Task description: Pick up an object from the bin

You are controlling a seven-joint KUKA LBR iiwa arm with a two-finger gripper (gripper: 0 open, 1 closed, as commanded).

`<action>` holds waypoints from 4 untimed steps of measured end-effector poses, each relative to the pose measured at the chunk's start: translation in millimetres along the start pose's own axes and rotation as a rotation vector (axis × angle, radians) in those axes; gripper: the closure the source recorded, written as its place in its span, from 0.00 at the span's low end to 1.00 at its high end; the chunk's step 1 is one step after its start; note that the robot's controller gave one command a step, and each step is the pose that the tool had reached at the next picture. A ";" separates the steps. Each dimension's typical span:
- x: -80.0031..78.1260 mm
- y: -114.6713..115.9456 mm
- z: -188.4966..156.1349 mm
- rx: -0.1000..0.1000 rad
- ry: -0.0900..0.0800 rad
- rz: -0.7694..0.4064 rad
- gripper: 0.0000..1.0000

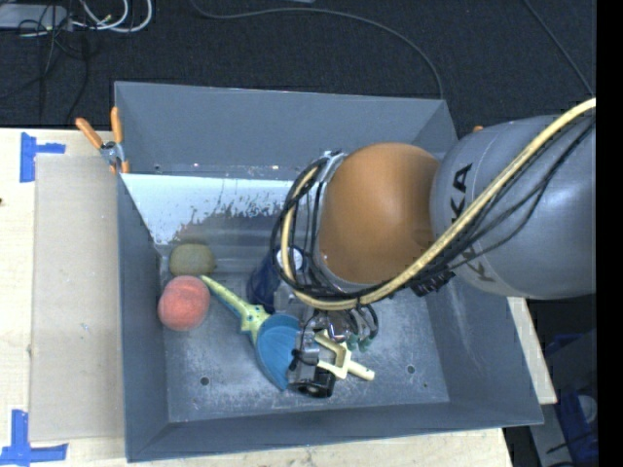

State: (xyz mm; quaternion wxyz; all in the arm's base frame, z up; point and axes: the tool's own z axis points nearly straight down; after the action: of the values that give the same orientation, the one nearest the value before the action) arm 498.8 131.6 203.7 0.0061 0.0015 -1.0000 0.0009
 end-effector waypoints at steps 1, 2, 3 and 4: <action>-1.8 -1.0 -4.5 -0.001 -0.009 0.004 0.00; -59.3 -59.6 49.8 -0.001 -0.004 0.001 0.00; -82.9 -63.5 59.3 -0.001 -0.011 -0.047 0.00; -55.4 -81.1 65.5 -0.001 -0.002 0.162 0.00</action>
Offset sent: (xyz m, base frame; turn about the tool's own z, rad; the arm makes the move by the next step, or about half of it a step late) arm 0.0578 -0.0602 -0.0511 0.0012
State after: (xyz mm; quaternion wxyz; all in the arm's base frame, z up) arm 553.6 50.5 137.7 0.0051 -0.0797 -0.9968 0.0007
